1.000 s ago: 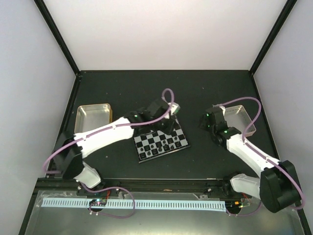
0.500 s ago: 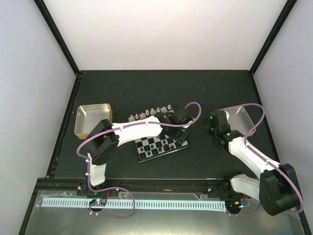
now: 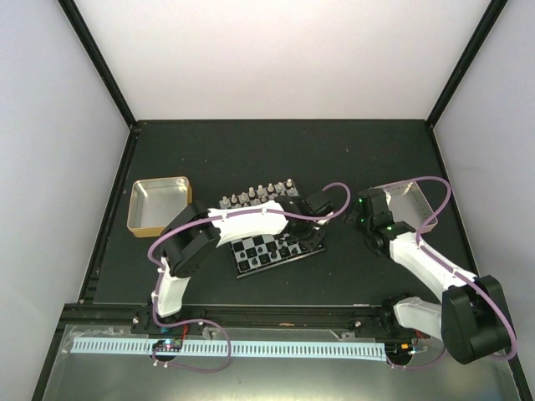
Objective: Set up the chess pieces on the board
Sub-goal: Place the chess piece on the chessboard.
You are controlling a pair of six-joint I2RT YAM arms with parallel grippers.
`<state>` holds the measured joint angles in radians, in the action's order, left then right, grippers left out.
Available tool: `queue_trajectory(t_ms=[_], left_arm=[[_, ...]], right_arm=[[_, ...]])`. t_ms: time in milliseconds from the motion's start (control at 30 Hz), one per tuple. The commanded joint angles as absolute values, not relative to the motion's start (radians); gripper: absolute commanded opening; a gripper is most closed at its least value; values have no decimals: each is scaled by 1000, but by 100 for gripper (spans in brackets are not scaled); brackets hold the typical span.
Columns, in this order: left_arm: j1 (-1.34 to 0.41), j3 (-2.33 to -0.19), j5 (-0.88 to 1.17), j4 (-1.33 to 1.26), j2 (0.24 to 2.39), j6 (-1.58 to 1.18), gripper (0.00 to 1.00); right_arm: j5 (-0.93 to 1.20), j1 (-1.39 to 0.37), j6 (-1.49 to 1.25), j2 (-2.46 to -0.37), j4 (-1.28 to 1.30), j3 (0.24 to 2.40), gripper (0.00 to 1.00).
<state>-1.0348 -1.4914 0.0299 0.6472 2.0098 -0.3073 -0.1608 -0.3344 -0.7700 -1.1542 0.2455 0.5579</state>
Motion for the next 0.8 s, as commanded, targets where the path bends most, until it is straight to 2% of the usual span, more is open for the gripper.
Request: queue_trajectory(t_ms=[0,267,367,567,767], left_arm=[[-1040,-1558,57,669,2042,-281,5],[-1040,-1560,63,661,2062,-280,7],[-1040,-1560,62,664,2067,-282,13],[-1040,-1565,51,664,2068,-288,30],[-1035,-1562,36,659,2011,-303,37]], right_arm=[[-155,-326,-787,-1163,223,549,60],[-150,-326,-785,-1164,223,551,60],[-150,-324,-782,-1162,226,552,61],[-141,-324,-779,-1154,231,555,61],[-142,-324,-773,-1130,239,555,61]])
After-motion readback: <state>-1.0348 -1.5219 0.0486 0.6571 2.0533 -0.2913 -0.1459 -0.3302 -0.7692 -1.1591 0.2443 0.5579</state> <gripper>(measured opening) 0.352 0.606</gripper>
